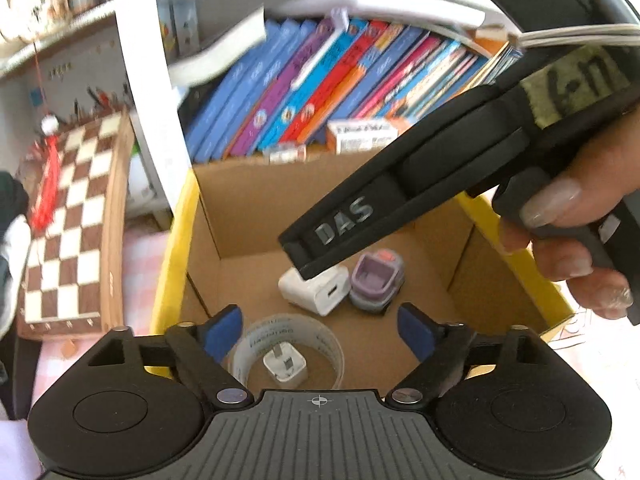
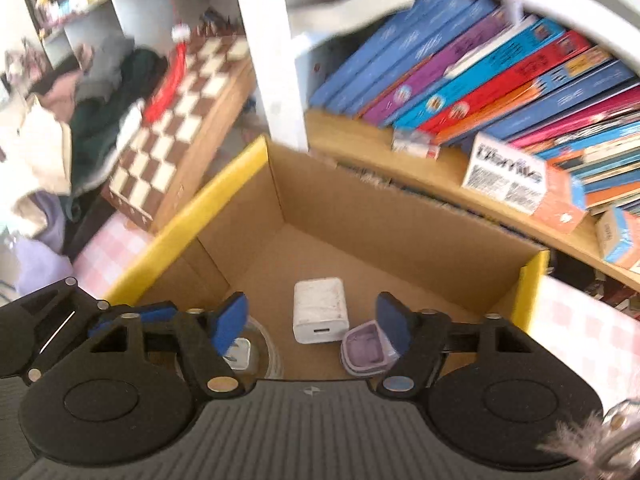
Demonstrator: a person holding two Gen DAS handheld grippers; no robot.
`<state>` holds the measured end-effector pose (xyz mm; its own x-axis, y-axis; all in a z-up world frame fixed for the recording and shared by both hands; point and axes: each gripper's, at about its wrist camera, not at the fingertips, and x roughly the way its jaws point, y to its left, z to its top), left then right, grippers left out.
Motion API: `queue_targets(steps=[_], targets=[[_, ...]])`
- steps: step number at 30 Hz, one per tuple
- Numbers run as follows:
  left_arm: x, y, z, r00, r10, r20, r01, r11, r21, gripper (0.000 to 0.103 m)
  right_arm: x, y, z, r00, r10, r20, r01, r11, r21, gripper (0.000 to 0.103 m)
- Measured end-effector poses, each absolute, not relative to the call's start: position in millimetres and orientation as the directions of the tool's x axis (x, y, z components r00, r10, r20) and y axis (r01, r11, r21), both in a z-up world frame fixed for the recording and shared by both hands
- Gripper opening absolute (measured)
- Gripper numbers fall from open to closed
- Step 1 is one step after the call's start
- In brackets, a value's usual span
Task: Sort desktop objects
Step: 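Withdraw both tools from the box back over the desk mat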
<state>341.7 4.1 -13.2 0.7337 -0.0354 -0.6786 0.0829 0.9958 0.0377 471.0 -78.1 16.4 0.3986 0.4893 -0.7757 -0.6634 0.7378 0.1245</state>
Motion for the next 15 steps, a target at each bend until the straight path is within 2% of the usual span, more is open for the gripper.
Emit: queue_targets(steps=[10,15], targets=[[313,3,19,0.812,-0.026,-0.584,0.069,0.996,0.051,0.098,431,-118,61,0.519,0.511,-0.685,-0.621,0.776,0.108,0.083],[293,2,31,0.828,-0.04,-0.56,0.082,0.995,0.051,0.098,405,-132,73,0.584,0.483,-0.652,-0.607,0.793,0.044,0.086]])
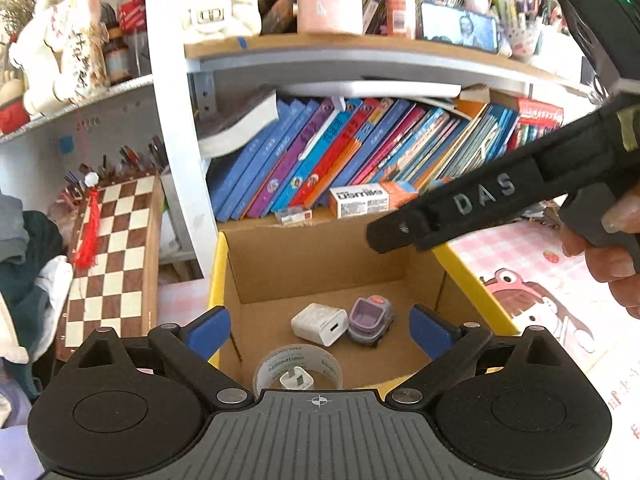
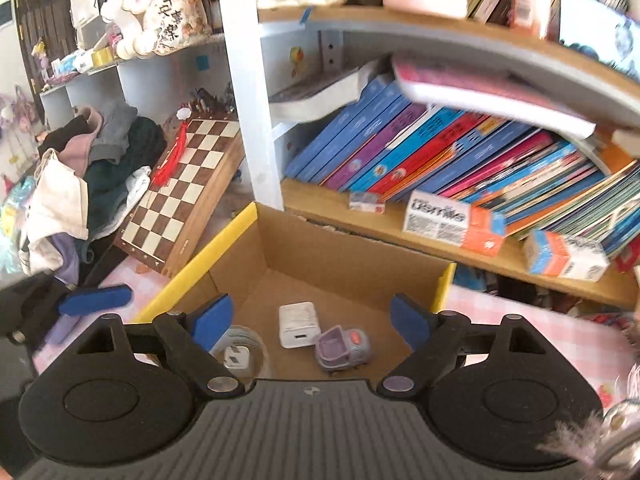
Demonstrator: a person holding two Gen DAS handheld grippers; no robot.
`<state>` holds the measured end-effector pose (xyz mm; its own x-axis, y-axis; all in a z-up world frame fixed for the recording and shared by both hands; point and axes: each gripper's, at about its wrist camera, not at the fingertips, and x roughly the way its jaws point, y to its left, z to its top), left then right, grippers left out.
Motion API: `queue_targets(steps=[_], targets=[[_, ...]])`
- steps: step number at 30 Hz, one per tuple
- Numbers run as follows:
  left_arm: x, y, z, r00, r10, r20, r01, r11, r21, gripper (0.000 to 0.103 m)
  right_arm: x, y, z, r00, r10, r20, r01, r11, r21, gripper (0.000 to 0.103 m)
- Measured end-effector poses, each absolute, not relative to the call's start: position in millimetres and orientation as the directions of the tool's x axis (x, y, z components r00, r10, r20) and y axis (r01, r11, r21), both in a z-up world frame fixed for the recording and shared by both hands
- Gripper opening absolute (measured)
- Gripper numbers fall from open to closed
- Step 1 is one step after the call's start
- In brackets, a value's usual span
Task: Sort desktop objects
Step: 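Withdraw both tools from the box back over the desk mat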
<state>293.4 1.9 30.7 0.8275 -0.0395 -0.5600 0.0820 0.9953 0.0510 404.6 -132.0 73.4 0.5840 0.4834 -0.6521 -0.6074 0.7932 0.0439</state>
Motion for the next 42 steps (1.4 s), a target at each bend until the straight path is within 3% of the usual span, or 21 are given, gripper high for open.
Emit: queue_targets(steps=[17,21,25,42], targets=[[223,20,60,0.867,-0.039,-0.496,0.088,0.993,0.075,0.101,306,-154,90,0.679,0.437,-0.59,-0.572,0.818,-0.054,0.088],[206,26,60,0.873,-0.03,-0.487,0.077,0.994,0.077,0.101,283,-159,84,0.704,0.418,-0.574,-0.544,0.837,-0.057,0.096],[188,33,57,0.88,-0.004,-0.475,0.053,0.995,0.088,0.101,259,-168,75,0.721,0.398,-0.567,-0.507,0.861,-0.041,0.097],[127,62,17,0.82,0.016,-0.572,0.009,0.999,0.041,0.101,179,-191,19,0.731,0.275,-0.625,-0.375,0.927,-0.031,0.099]])
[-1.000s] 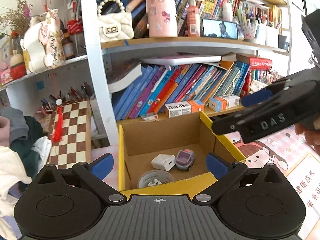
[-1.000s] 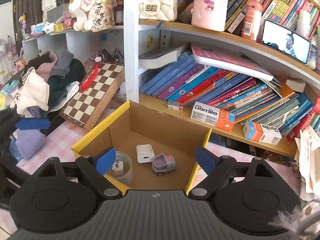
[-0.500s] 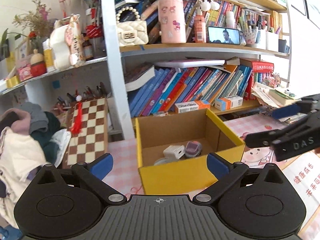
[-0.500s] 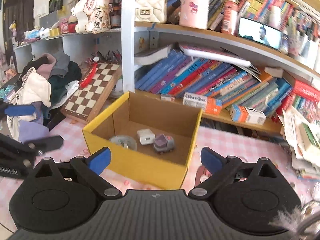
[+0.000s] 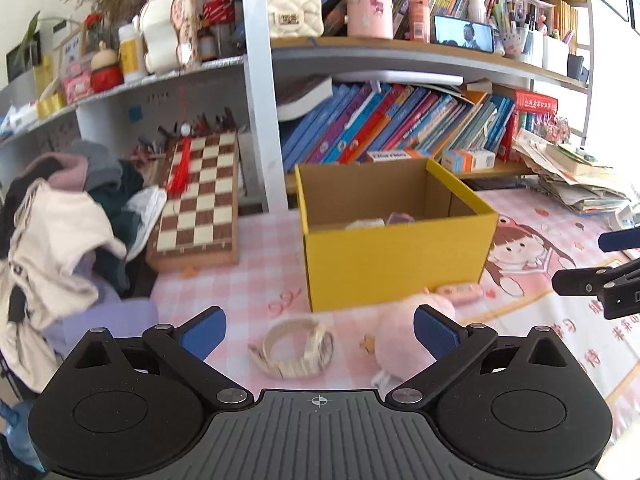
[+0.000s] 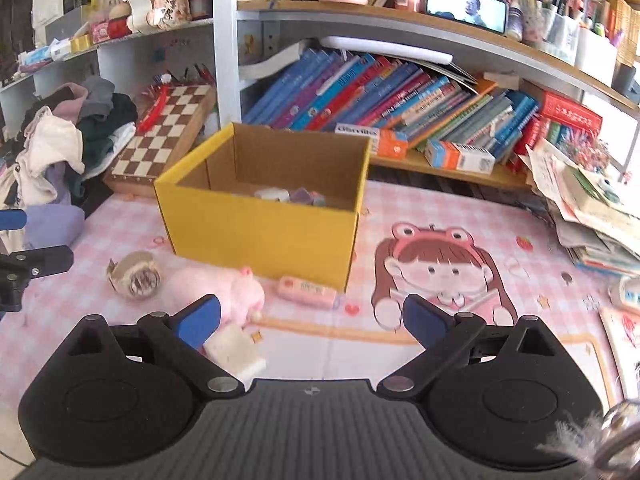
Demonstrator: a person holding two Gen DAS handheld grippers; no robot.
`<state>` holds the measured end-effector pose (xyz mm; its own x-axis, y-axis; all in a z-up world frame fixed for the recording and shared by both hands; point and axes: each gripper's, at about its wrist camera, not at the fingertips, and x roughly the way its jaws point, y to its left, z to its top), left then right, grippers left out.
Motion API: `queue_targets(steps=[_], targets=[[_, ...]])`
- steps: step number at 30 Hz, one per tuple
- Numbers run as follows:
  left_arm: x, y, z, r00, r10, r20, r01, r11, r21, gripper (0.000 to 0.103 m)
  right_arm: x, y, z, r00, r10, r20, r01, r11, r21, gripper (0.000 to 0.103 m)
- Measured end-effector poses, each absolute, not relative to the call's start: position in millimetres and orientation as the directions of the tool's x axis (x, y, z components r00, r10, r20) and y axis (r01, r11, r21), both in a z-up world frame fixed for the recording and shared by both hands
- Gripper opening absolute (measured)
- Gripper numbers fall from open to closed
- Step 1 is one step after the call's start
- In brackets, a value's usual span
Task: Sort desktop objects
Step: 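Withdraw both tools from the box back over the desk mat, then move the left tool toward the white wristwatch while the right tool approaches the white soap bar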
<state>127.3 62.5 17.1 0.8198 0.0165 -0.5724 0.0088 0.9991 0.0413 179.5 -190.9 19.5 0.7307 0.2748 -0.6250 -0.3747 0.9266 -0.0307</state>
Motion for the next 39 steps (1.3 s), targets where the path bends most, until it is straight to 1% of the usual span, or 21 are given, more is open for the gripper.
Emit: queue_targets(steps=[7,13,18,21,26,28,32,35,39], targets=[[108,64,-1,0.787,0.007,-0.617,-0.004,1.0,0.006,0.101,153,-187,-6,0.711,0.258,-0.654,-0.367,0.93,-0.032,0.099],[99,58,-15,0.763,0.01,-0.647,0.008,1.0,0.024,0.101,133,-179,-26,0.672,0.264,-0.692,-0.397,0.917,-0.036,0.099],[92,58,-22,0.748,0.023,-0.664,-0.013,1.0,0.021,0.101,123,-172,-34,0.651,0.273,-0.708,-0.41,0.912,-0.025,0.099],[90,57,-29,0.723,0.046,-0.689,-0.041,0.999,0.025,0.101,118,-168,-37,0.642,0.276,-0.716,-0.417,0.909,-0.024,0.099],[82,55,-37,0.702,0.041,-0.711,-0.062,0.998,-0.003,0.101,111,-159,-42,0.62,0.28,-0.733,-0.435,0.9,-0.024,0.099],[78,51,-42,0.693,0.038,-0.72,-0.054,0.999,0.001,0.101,108,-154,-42,0.618,0.286,-0.732,-0.454,0.89,-0.035,0.097],[77,43,-45,0.685,0.045,-0.727,-0.021,0.999,0.041,0.101,104,-146,-41,0.615,0.303,-0.728,-0.492,0.869,-0.055,0.096],[76,45,-43,0.69,0.037,-0.723,-0.026,0.999,0.026,0.101,106,-144,-42,0.605,0.308,-0.734,-0.506,0.861,-0.055,0.096],[77,49,-43,0.695,0.027,-0.718,-0.037,0.999,0.002,0.101,111,-144,-43,0.598,0.304,-0.741,-0.504,0.862,-0.053,0.092]])
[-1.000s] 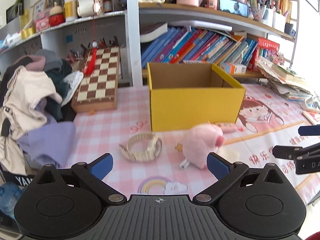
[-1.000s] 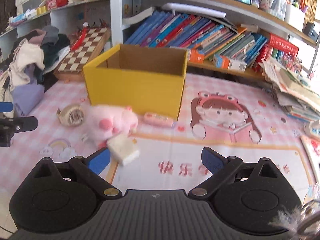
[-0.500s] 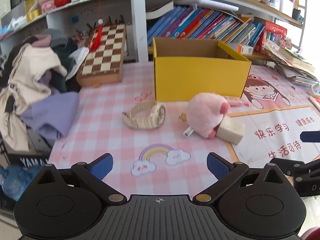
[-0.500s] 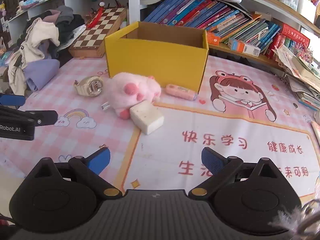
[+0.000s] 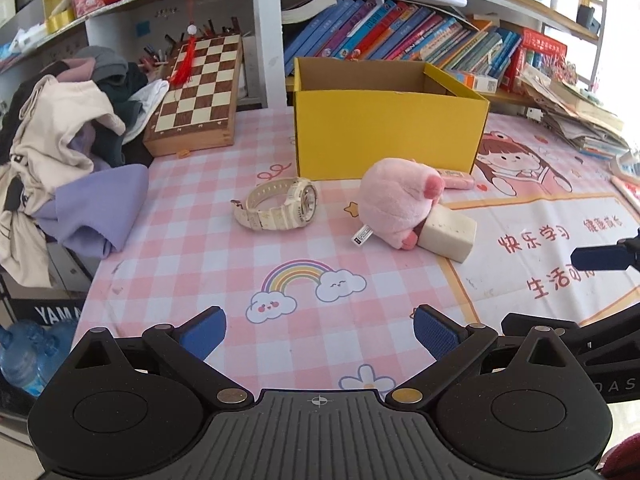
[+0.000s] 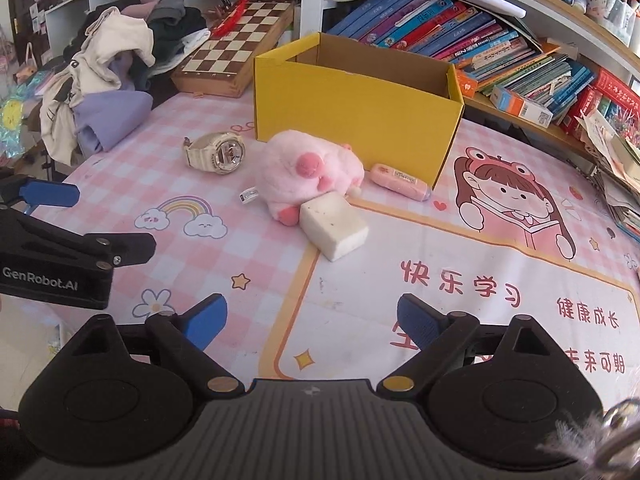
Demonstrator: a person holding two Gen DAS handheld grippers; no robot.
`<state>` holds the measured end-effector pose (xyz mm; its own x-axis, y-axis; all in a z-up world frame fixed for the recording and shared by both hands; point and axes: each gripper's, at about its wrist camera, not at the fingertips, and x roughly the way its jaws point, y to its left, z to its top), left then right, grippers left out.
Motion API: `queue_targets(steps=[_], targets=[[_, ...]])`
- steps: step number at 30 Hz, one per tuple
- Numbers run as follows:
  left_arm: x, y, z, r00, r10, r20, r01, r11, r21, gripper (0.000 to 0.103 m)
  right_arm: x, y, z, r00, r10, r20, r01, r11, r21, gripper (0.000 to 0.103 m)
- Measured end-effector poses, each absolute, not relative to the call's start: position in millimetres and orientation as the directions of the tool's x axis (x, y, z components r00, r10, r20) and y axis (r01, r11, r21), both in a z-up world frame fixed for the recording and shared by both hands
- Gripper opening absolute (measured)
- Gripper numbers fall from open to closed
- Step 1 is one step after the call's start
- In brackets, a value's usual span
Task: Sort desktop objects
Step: 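Move the left tool toward the white wristwatch while the right tool approaches the white soap bar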
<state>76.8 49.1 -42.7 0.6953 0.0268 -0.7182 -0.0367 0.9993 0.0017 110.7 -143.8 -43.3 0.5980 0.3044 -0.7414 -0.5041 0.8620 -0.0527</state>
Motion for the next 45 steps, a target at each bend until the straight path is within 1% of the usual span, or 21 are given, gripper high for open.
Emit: queue_targets(steps=[4,7,15,21,27,33,45], targets=[[78,50,-42,0.706,0.019,-0.708,-0.039,0.999,-0.013,0.101,115,-143,-45,0.589,0.304,-0.749,-0.508,0.86,-0.05,0.082],[80,51,-42,0.708,0.017,-0.706,-0.046,0.999,-0.023,0.1,120,-143,-46,0.582,0.307,-0.753,-0.514,0.857,-0.048,0.078],[92,57,-46,0.699,0.034,-0.714,-0.091,0.995,-0.043,0.1,139,-139,-48,0.564,0.31,-0.765,-0.535,0.843,-0.053,0.077],[107,59,-48,0.691,0.053,-0.721,-0.108,0.994,-0.031,0.1,159,-136,-51,0.543,0.321,-0.776,-0.552,0.833,-0.042,0.076],[122,57,-50,0.685,0.056,-0.727,-0.11,0.994,-0.027,0.099,179,-136,-52,0.534,0.329,-0.779,-0.564,0.825,-0.038,0.07],[138,57,-55,0.67,0.065,-0.739,-0.132,0.991,-0.033,0.097,199,-136,-56,0.509,0.337,-0.792,-0.581,0.813,-0.028,0.057],[160,60,-63,0.655,0.093,-0.75,-0.186,0.982,-0.041,0.095,227,-132,-66,0.469,0.344,-0.813,-0.618,0.786,-0.024,0.056]])
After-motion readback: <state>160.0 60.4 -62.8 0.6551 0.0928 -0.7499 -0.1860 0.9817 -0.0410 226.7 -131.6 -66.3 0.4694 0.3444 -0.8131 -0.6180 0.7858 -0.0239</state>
